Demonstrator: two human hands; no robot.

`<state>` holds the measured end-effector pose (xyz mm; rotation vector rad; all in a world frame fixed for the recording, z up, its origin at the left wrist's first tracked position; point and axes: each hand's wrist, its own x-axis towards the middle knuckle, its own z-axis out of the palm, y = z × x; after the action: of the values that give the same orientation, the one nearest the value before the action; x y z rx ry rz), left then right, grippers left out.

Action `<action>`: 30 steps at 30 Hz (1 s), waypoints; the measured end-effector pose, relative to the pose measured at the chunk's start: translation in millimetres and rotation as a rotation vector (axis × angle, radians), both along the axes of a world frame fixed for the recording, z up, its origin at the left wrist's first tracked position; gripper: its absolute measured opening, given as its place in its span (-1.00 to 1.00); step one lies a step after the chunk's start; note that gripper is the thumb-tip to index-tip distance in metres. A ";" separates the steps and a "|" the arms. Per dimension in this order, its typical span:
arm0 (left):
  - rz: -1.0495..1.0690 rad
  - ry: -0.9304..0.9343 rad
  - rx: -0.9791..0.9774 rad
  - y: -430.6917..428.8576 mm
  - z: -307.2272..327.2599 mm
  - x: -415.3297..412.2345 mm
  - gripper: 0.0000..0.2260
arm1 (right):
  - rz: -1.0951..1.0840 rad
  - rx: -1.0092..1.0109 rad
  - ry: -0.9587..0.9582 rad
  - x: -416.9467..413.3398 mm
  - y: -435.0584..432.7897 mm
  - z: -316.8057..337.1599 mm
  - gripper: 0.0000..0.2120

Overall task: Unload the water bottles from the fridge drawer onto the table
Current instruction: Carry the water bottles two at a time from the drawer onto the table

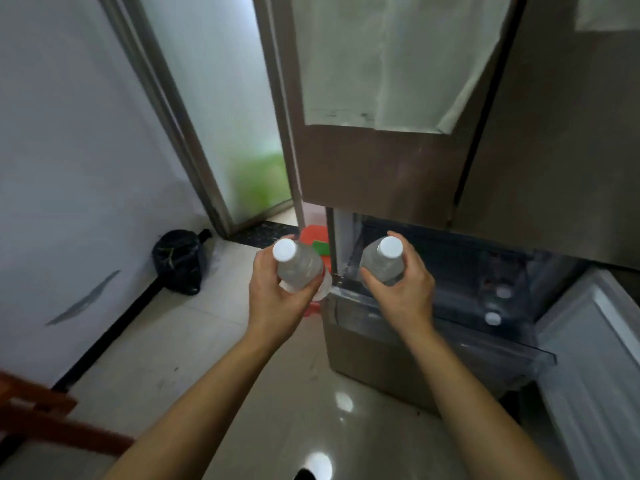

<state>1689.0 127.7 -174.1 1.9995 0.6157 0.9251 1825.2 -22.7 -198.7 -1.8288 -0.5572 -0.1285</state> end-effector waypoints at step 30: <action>0.909 0.166 -0.130 353.1 -9.1 -714.3 -0.37 | 1.248 -0.252 -0.238 -620.8 526.3 -5.2 -0.35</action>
<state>974.7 480.8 -183.2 1.6611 1.7082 1.1802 1204.4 503.6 -203.9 -1.3988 -1.8285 0.5941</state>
